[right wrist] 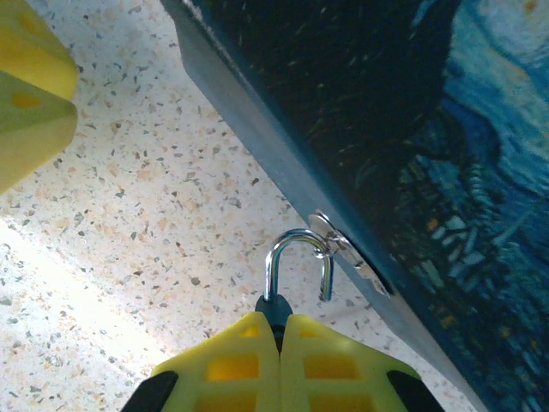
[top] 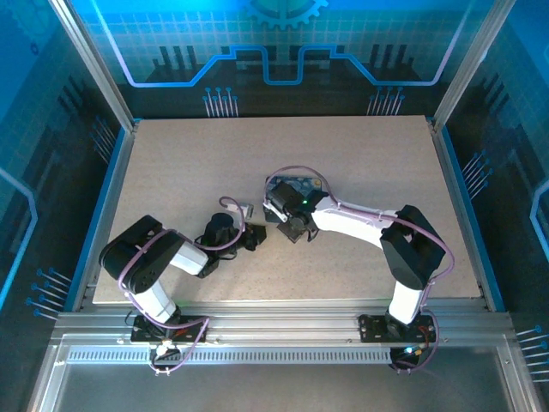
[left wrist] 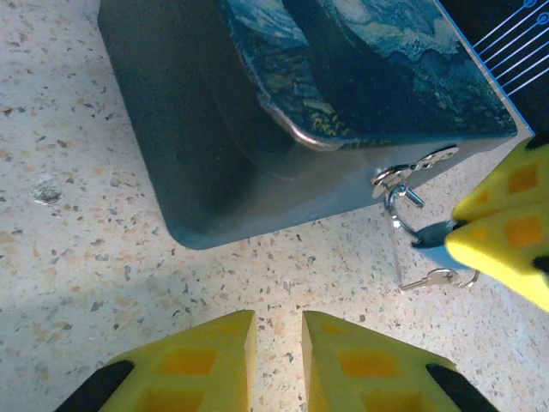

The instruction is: Unlock the padlock with the key

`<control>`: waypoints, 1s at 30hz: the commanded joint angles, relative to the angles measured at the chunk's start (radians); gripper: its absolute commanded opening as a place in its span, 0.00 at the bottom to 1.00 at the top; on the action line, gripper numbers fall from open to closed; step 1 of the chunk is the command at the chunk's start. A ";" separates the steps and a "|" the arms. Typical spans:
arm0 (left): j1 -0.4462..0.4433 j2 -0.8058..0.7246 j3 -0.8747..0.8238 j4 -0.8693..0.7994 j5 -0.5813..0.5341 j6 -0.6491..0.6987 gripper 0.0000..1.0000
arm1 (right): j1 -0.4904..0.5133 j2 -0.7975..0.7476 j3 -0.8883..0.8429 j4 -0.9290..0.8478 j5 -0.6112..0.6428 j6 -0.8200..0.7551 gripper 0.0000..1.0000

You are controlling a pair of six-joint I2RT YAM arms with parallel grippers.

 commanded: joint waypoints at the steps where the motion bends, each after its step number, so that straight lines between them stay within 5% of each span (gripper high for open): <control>1: 0.009 0.018 0.020 0.033 0.031 -0.018 0.22 | -0.015 -0.002 -0.037 0.048 -0.059 -0.002 0.00; 30: 0.009 0.036 0.041 0.026 0.024 -0.010 0.22 | -0.026 -0.106 -0.036 0.021 0.109 -0.111 0.00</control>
